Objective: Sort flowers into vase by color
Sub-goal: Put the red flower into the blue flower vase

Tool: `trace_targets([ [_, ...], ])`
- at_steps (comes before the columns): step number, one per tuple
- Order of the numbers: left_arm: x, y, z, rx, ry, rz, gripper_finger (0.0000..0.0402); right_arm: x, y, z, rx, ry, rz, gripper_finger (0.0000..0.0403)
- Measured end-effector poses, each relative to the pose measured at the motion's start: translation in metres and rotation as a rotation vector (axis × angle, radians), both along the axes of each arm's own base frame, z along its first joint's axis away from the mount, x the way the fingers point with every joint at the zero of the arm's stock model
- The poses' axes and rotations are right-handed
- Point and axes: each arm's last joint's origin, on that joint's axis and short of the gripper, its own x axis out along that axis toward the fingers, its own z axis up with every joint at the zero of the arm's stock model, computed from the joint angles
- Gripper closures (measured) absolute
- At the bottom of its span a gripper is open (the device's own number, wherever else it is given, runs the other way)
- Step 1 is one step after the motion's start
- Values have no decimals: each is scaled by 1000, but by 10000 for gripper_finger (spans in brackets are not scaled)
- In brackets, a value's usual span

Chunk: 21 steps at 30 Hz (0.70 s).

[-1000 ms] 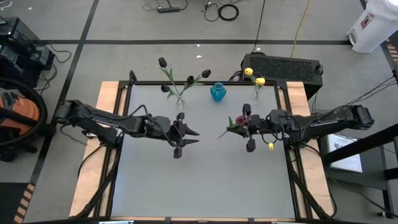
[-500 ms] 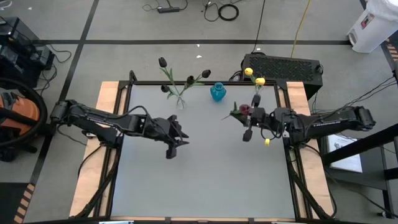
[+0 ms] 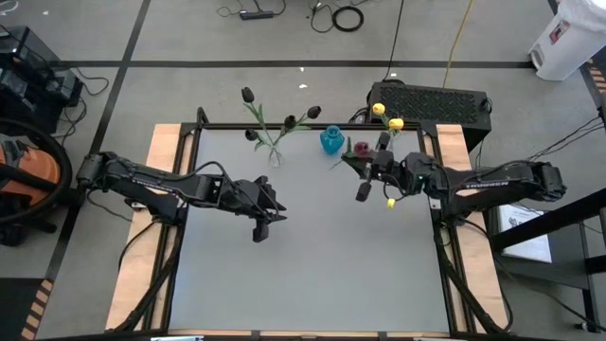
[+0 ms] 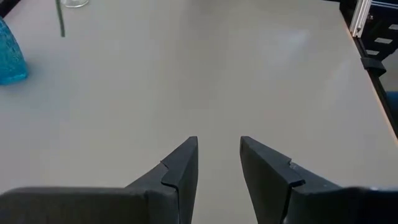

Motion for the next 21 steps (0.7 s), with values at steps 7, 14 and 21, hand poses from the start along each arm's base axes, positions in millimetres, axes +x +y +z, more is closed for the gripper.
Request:
trace_targets([
  [7,0,0,0,0,-4,0,277,24,-10,20,-21,129,-161,389],
  [14,1,0,1,-1,-9,0,277,32,-21,35,-52,142,-258,389],
  [21,0,0,1,-1,-9,0,277,28,-41,41,-54,100,-339,389],
])
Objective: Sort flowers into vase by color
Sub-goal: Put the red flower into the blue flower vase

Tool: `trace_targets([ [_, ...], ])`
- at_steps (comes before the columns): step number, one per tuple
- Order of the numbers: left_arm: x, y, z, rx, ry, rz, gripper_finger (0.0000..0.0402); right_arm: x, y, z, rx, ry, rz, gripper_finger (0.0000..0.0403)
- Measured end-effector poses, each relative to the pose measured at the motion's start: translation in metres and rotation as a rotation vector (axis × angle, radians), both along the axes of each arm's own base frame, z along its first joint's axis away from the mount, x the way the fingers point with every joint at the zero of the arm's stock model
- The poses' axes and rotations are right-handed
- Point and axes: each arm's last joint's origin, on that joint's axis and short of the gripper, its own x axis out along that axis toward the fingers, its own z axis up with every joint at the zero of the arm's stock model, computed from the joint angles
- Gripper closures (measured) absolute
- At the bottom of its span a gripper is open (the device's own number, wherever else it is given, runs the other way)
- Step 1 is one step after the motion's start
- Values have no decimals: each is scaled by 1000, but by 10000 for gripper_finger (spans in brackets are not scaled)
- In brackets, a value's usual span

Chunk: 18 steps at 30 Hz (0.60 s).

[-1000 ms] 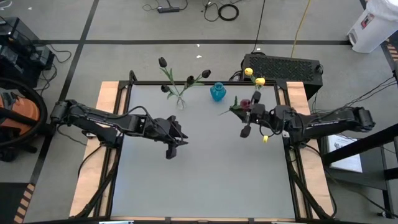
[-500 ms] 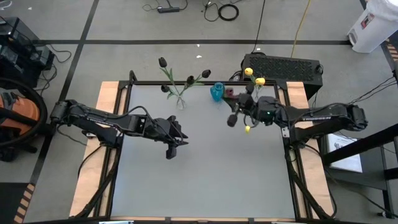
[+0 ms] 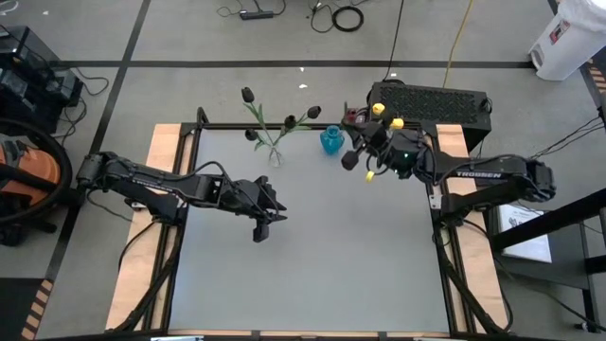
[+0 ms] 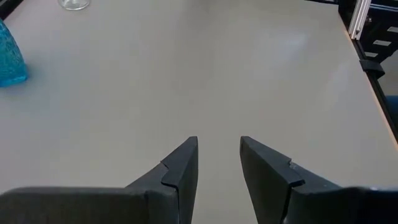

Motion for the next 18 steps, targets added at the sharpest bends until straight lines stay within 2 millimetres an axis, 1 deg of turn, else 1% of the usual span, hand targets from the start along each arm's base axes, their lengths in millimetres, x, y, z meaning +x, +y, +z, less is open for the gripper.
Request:
trace_targets([
  [4,0,0,0,0,0,0,277,-3,-10,2,8,-33,-35,389],
  [7,0,0,0,0,1,0,277,-4,-14,6,6,-83,-46,389],
  [13,0,0,0,0,1,0,277,-5,-15,12,23,-171,-46,390],
  [18,0,0,0,0,1,0,277,-2,-16,11,30,-201,-47,390],
])
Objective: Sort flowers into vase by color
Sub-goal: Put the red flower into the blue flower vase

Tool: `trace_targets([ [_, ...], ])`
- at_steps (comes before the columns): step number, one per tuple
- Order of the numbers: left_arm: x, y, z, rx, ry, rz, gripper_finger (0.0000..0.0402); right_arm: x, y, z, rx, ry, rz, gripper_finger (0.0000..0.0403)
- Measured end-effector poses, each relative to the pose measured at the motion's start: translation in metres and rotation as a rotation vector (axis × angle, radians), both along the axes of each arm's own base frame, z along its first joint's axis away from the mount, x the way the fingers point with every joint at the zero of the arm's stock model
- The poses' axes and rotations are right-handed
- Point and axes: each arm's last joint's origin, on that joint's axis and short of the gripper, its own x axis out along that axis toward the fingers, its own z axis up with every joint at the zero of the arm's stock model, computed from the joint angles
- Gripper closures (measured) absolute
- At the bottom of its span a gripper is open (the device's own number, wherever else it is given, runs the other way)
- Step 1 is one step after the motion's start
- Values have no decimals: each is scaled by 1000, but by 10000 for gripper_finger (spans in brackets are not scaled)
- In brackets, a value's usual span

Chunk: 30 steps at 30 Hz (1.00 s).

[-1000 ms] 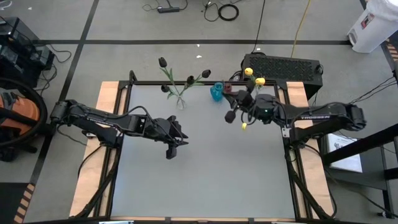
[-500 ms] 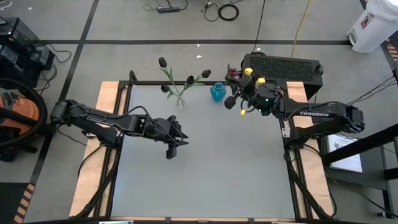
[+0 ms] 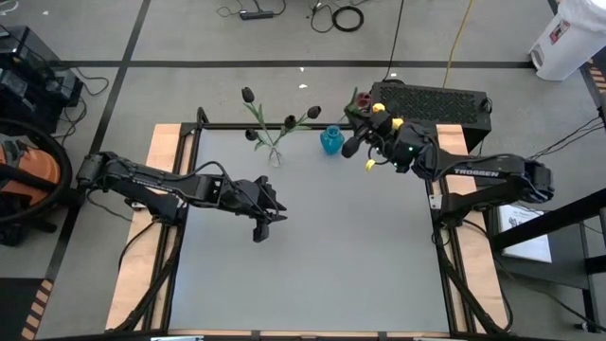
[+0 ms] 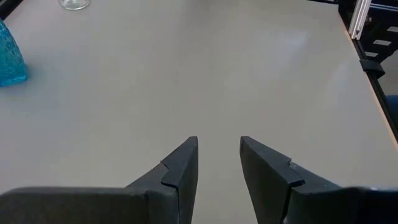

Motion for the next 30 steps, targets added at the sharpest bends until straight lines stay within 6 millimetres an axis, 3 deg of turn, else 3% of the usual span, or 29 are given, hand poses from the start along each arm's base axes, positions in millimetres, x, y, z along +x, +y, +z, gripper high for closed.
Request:
trace_targets([
  [13,0,0,0,0,0,0,277,27,-22,-8,24,98,-56,390],
  [18,0,0,0,0,1,0,277,38,-25,-21,39,152,-56,390],
  [30,0,0,0,0,1,0,277,38,-37,-27,47,174,-92,390],
])
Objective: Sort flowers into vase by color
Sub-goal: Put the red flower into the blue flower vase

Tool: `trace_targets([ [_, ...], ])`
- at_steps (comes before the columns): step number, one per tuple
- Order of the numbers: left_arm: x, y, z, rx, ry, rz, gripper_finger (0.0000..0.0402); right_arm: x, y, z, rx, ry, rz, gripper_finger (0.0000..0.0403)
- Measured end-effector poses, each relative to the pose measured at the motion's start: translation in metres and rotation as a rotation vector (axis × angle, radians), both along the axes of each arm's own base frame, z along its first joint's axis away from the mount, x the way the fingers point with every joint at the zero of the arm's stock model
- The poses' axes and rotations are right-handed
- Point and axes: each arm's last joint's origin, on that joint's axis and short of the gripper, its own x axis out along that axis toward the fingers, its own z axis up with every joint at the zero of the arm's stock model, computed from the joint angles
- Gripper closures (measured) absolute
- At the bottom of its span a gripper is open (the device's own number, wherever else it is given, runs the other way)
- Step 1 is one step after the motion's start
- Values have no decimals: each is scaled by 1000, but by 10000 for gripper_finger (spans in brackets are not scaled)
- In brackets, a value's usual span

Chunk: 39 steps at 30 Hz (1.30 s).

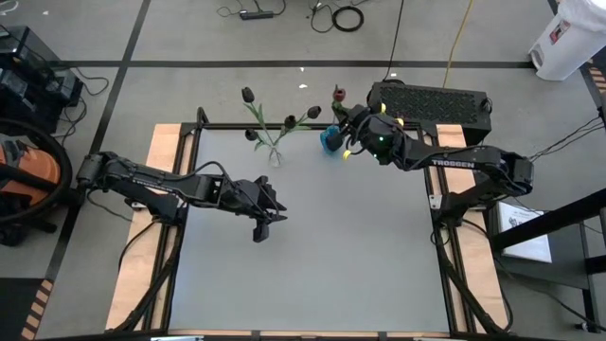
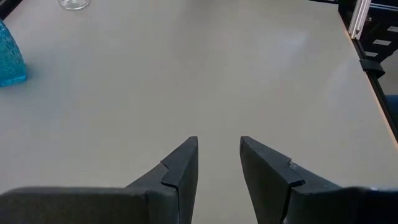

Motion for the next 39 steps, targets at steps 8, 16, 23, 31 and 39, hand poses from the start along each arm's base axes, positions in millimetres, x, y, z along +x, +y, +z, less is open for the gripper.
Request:
trace_targets([
  [8,0,0,0,0,0,0,277,0,-1,-2,6,18,-1,390],
  [16,0,0,0,0,0,0,277,0,0,-4,15,41,1,389],
  [23,0,0,0,0,0,0,277,-1,0,-5,20,55,1,380],
  [31,0,0,0,0,0,0,277,-1,0,-9,32,88,2,293],
  [39,0,0,0,0,0,0,277,-2,0,-10,52,89,4,202],
])
